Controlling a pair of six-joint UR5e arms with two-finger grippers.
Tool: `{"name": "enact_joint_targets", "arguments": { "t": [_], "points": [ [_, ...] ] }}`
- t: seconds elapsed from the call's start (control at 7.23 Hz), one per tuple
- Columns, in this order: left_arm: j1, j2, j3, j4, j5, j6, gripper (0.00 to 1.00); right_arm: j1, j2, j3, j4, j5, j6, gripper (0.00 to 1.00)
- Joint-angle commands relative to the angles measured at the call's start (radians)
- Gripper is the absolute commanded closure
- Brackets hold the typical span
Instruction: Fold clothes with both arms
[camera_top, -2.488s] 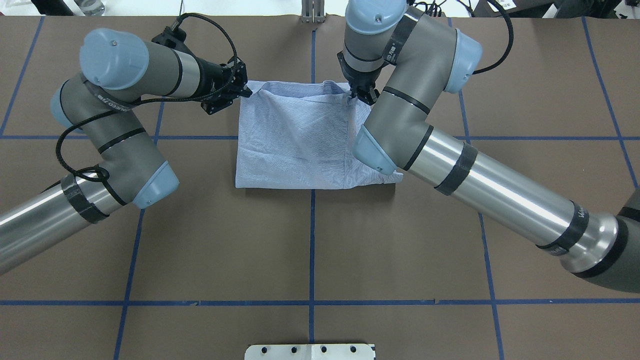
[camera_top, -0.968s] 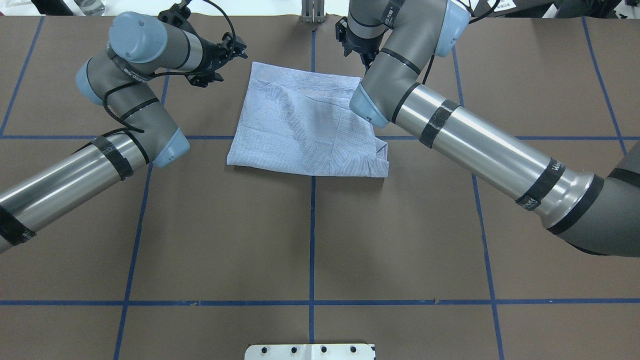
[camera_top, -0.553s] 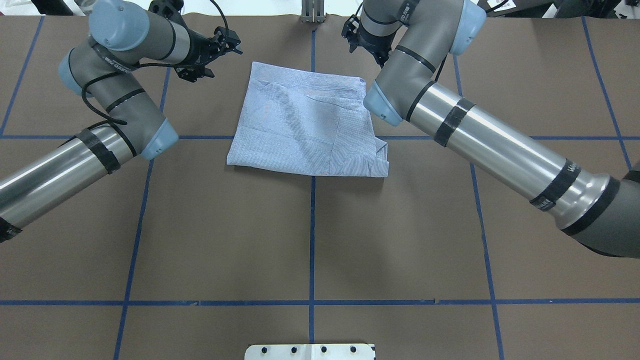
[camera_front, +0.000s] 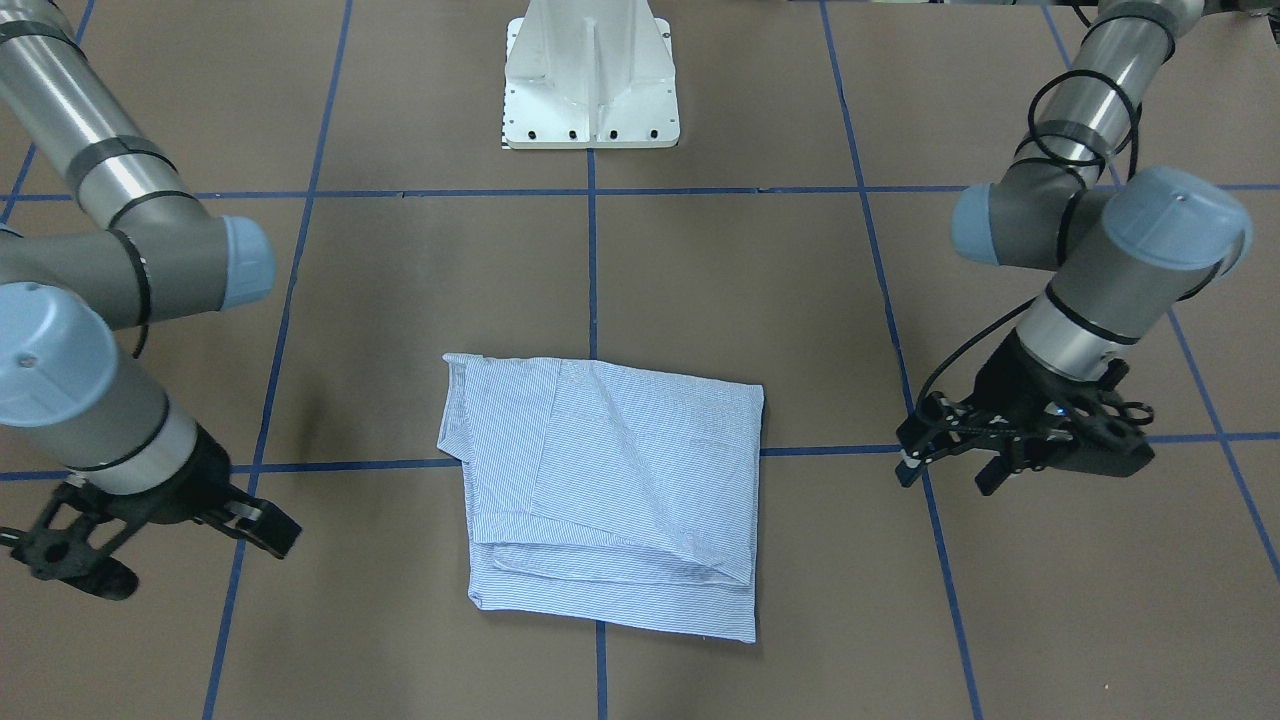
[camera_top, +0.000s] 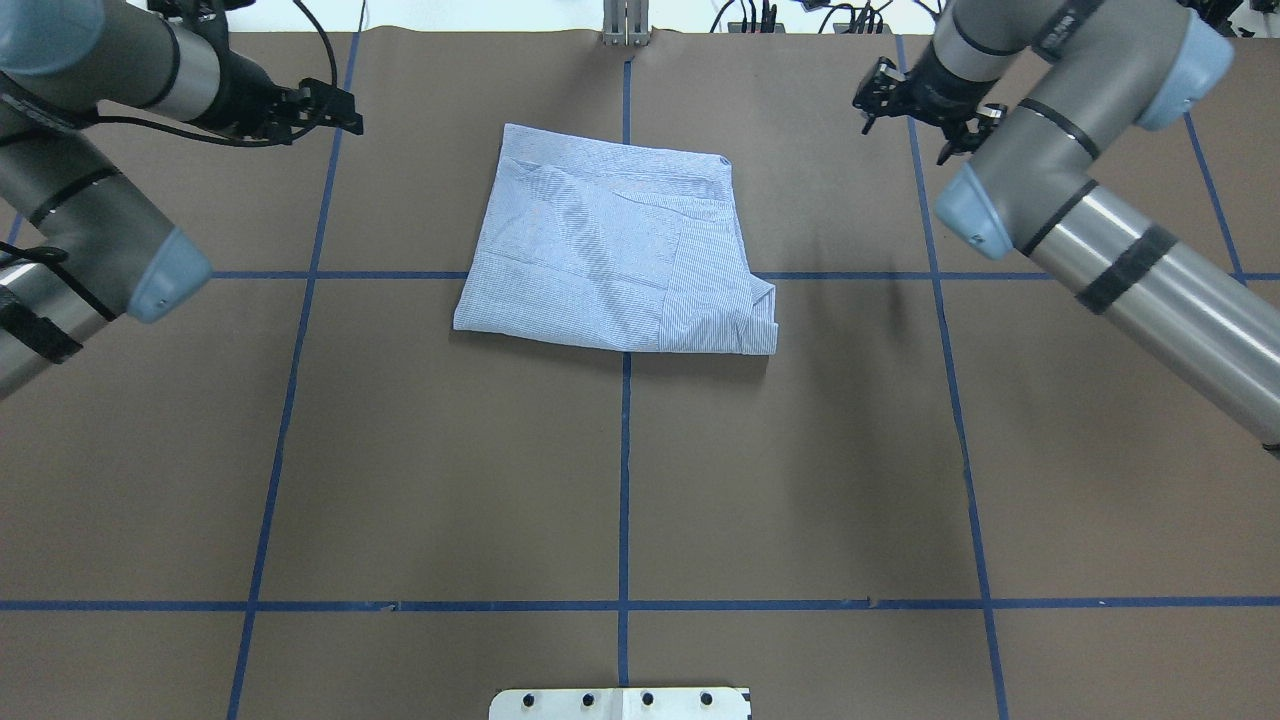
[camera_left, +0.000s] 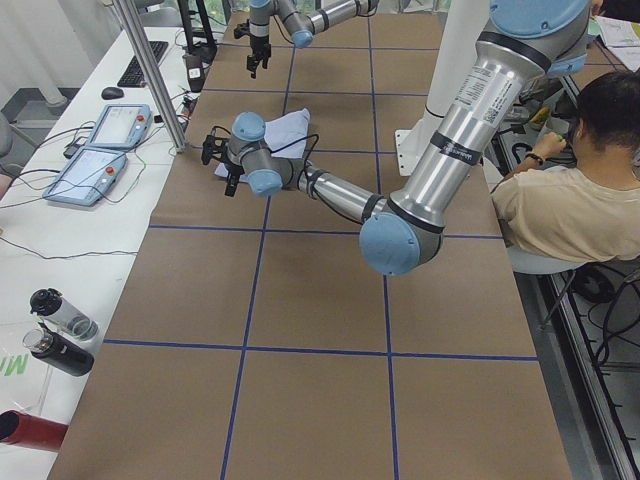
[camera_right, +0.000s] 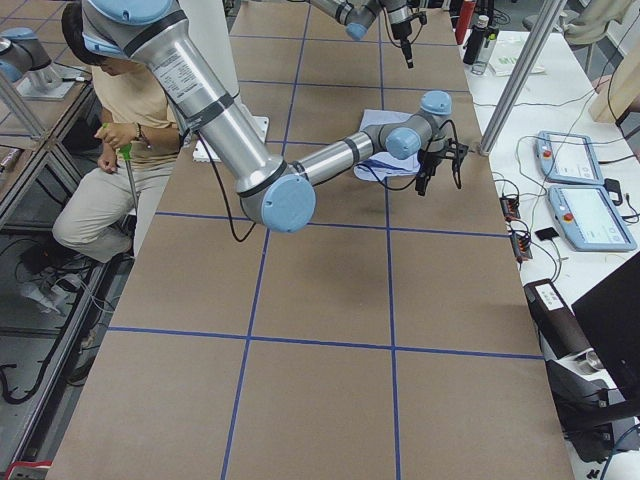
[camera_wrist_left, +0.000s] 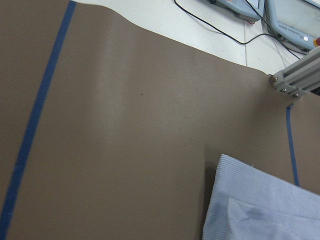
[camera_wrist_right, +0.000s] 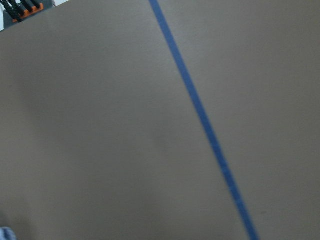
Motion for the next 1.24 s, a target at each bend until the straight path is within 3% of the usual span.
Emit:
{"name": "enact_joint_targets", "arguments": {
  "t": [0.0,0.41,0.69,0.97,1.11],
  "points": [
    [-0.125,0.117,-0.134,0.169,-0.08,0.388,0.0,0.095,-0.209,0.201,-0.11,0.018,-0.348,0.0],
    [-0.293,0.282,-0.191,0.228,-0.198,0.693,0.0,0.32,-0.379,0.231,-0.175,0.184,-0.829,0.0],
    [-0.425,0.348,-0.184,0.349,-0.24,0.978,0.0,0.414,-0.444,0.223,-0.211,0.19,-1.025,0.0],
    [-0.515,0.38,-0.121,0.414,-0.24,1.182,0.0,0.444,-0.408,0.251,-0.441,0.19,-1.211,0.0],
    [-0.542,0.38,-0.086,0.411,-0.242,1.206,0.0,0.456,-0.4,0.252,-0.452,0.19,-1.209,0.0]
  ]
}}
